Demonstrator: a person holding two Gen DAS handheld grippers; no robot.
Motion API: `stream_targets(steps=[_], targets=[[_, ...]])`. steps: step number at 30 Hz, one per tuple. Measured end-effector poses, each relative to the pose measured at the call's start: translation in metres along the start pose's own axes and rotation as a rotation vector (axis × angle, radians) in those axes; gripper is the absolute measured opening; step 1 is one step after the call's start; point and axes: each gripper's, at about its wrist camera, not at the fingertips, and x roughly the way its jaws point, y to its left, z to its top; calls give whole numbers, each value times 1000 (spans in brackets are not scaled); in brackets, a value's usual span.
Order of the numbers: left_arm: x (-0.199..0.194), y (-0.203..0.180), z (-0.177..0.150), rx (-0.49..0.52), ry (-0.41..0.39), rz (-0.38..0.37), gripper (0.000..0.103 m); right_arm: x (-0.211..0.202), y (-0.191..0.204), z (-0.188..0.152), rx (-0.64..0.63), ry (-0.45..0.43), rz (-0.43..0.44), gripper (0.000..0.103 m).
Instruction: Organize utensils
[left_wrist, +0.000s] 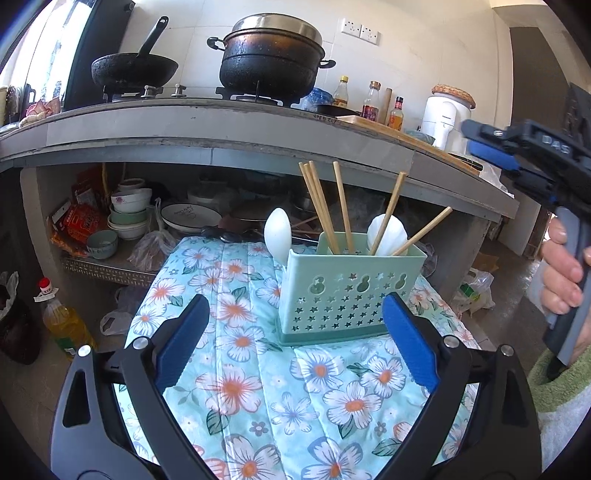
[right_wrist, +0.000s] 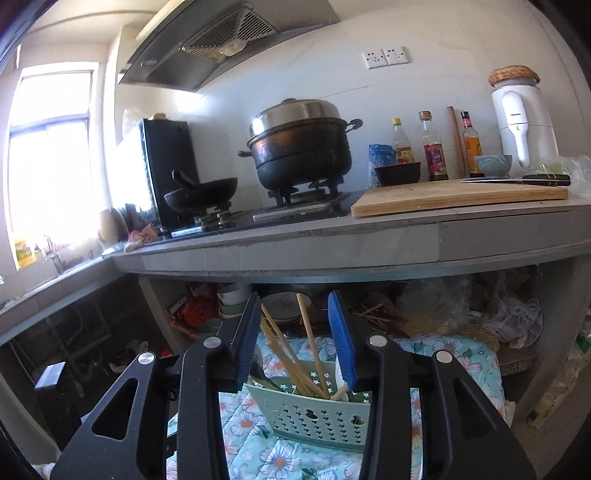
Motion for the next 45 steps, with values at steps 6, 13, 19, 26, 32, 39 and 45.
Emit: stream_targets(steps=[6,13,19,26,32,39,45], targets=[[-1,-11,-2,5,13,14,94,-41,-1,-39,109,29,-56,62],[2,-29,-8,66,65,79,94,-39,6,-115,138,214,-303,76],[-2,-42,-9,98,77,124,94,-44,4,-136,144,261,-363,85],[-6,-44,-12,66,94,181,94,-53,4,-128,110,231,-418,94],[-7,-49,-16,103,71,343,94,-50,2,-132,85,254,-444,96],[2,-46,-13,115,113,465,94,-40,1,-134,33,297,-485,96],[1,-39,-15,116,120,517,94,-36,-2,-136,5,324,-530,96]])
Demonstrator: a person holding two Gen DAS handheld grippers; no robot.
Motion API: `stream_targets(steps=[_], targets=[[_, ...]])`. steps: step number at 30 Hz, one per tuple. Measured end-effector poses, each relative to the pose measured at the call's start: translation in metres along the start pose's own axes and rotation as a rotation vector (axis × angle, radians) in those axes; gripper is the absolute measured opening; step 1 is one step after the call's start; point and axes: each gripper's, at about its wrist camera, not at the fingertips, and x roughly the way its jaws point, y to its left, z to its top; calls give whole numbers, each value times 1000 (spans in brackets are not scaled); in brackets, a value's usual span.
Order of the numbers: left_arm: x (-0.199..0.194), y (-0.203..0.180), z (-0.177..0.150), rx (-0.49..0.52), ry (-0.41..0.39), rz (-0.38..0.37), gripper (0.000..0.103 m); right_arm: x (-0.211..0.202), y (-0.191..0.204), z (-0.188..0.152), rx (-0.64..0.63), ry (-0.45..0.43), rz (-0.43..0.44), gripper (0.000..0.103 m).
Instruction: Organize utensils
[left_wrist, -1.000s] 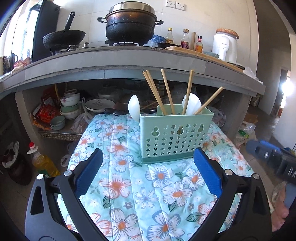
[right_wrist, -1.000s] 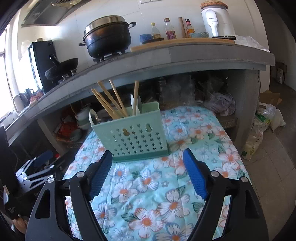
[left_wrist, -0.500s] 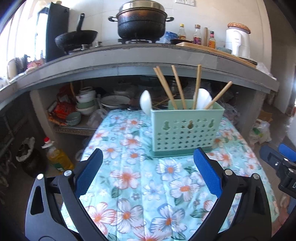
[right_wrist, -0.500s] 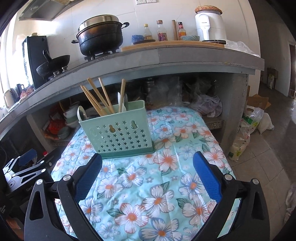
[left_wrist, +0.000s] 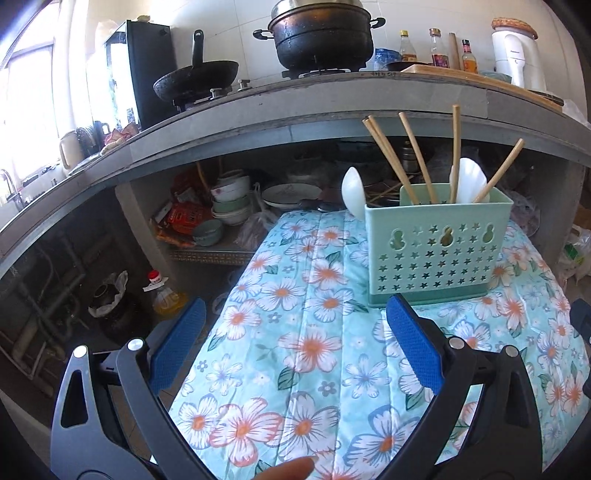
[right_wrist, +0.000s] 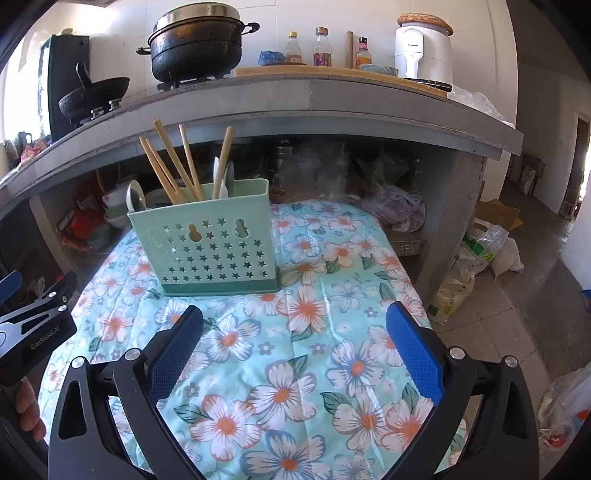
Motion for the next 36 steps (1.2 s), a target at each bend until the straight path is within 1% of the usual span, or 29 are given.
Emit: stream_targets(steps=[7,18,36], targets=[[4,4,-2,-11,33,14,94,2,-3,1,1,11,-21,96],[5,8,-2,-24,41,33,94,0,-7,3,10,15,-40,96],[5,14,-2,-43,44,44,94,-3,-4,5,0,11,-37,96]])
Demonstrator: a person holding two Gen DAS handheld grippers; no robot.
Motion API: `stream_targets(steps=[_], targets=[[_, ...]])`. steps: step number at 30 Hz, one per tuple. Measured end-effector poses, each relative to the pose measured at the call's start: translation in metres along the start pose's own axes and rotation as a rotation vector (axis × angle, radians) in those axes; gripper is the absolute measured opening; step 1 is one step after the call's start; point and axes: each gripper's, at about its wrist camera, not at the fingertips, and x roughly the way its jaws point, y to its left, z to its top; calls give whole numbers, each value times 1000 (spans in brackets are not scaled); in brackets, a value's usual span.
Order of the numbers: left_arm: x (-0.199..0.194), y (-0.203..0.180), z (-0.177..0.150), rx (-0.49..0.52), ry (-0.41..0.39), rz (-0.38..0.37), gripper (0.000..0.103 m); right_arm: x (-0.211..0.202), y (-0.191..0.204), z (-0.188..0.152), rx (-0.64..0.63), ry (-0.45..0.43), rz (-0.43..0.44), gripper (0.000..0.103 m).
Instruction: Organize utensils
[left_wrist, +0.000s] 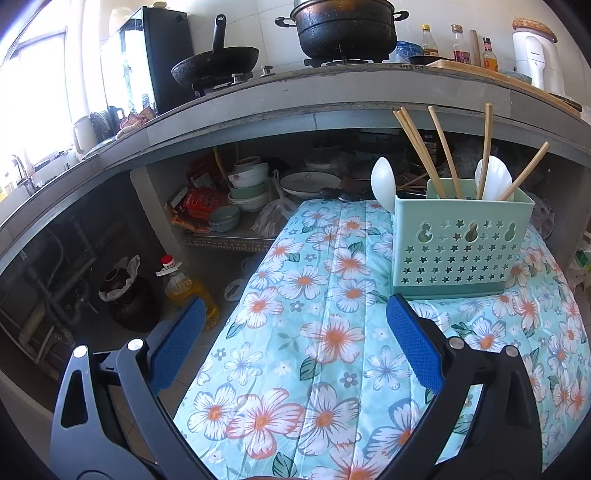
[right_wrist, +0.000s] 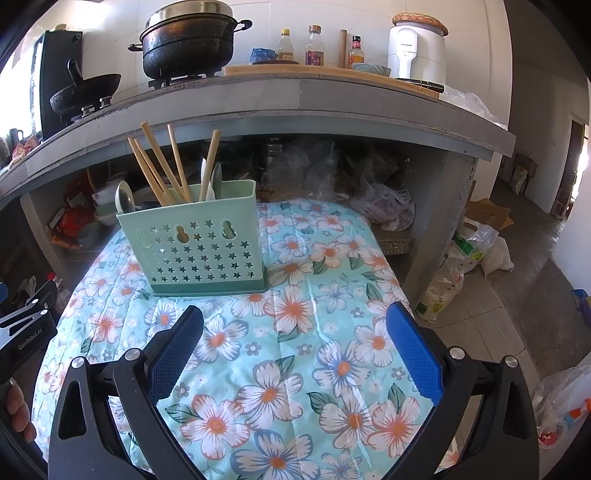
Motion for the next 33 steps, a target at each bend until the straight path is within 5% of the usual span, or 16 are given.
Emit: stream_targets(steps=[33], targets=[[3,5,-1,-6,2,5,94,-1,2,1,-4,-1,3,96]])
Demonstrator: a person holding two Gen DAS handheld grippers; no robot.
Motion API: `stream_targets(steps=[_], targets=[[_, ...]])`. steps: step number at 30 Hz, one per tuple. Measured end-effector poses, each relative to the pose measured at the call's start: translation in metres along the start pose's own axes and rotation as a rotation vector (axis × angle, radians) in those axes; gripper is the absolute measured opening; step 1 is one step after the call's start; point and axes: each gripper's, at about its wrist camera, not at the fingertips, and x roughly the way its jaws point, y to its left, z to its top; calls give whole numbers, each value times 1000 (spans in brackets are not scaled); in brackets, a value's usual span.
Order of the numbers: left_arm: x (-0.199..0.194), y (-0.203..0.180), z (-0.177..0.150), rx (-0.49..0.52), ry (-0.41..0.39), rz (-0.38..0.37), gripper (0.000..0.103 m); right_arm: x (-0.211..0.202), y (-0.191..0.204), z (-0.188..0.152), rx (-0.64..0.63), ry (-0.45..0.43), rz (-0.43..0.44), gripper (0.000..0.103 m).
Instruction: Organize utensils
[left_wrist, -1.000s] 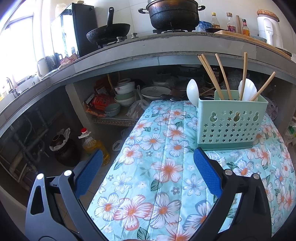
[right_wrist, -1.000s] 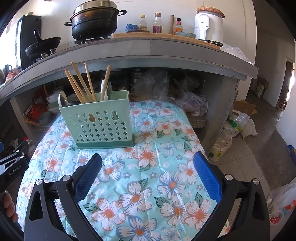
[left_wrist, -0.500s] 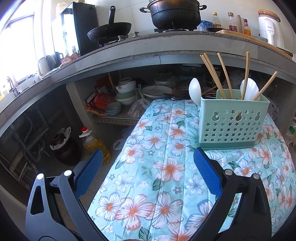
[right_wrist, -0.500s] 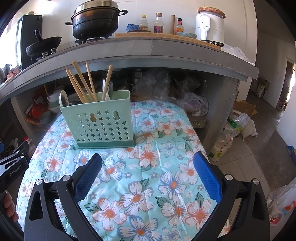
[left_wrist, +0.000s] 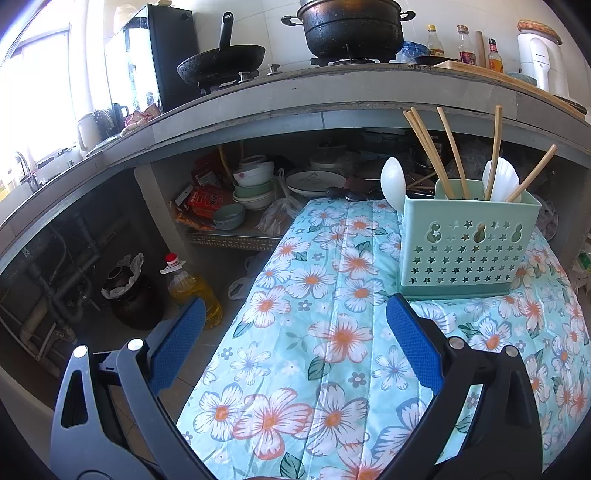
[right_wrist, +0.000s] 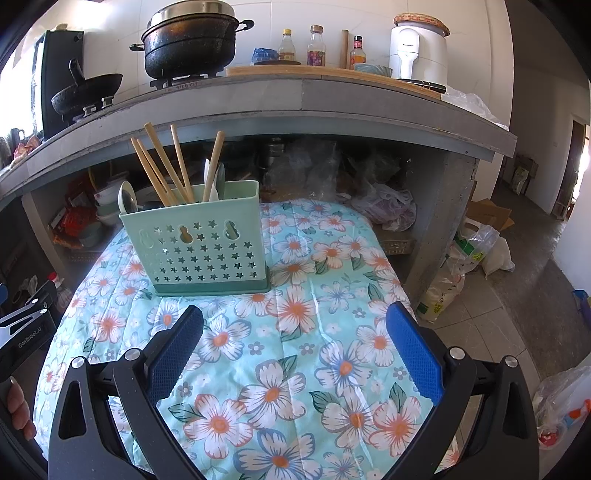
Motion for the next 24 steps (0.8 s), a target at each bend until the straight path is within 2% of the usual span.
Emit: stream_targets(steps=[24], targets=[[-1,0,1,2,4,-1,94,-1,3,0,-7,0,7,96]])
